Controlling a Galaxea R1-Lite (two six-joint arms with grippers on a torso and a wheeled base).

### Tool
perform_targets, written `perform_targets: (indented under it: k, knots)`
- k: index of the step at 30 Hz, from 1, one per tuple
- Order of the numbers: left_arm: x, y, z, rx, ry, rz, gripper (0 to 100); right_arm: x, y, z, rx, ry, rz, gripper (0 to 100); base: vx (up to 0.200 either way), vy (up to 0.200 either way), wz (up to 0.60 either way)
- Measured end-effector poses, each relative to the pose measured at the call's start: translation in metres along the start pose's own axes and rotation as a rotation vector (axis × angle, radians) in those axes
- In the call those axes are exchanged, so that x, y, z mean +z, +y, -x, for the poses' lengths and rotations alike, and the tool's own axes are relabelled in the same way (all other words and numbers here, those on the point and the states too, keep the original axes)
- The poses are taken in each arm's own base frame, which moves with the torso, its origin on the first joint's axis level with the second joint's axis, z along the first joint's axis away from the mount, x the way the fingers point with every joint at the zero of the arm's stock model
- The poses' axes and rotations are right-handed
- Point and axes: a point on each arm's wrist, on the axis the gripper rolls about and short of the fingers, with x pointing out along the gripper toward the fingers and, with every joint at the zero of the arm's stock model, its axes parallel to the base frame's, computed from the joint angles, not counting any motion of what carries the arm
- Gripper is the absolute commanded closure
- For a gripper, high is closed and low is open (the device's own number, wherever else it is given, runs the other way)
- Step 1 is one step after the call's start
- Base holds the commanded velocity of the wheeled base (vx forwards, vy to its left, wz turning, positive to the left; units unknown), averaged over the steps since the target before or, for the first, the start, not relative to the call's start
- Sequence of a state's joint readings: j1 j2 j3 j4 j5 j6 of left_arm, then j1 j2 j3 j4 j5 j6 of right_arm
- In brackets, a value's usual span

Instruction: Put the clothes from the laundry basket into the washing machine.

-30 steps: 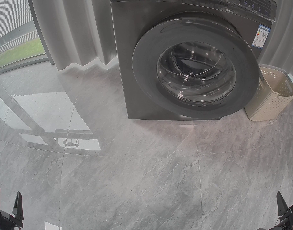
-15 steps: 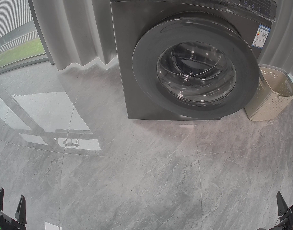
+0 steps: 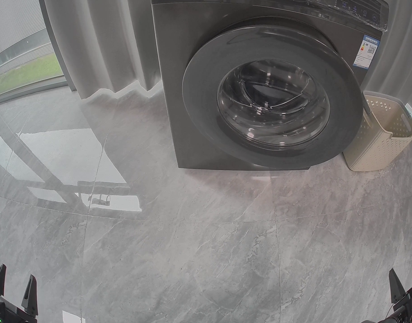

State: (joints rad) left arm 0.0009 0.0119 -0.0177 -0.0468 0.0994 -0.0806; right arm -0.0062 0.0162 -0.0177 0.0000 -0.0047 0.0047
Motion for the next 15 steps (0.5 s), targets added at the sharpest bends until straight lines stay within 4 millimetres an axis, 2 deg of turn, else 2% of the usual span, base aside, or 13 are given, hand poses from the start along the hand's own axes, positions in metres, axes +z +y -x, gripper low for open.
perform_targets:
  k: [8,14,15]
  knots:
    - [0.0001,0.0,0.0,-0.003,-0.001,-0.005,0,0.0,0.0,0.0,0.0,0.0,0.0,0,0.0,-0.2,0.0]
    - [-0.001,-0.0004,0.0,-0.02,0.011,-0.026,0,-0.0001,0.0,0.0,0.0,0.0,0.0,0,0.0,0.0,0.0]
    - [-0.0012,-0.0004,0.0,-0.025,0.014,-0.029,0,-0.0002,0.0,0.0,0.0,0.001,0.0,0,0.2,0.0,0.0]
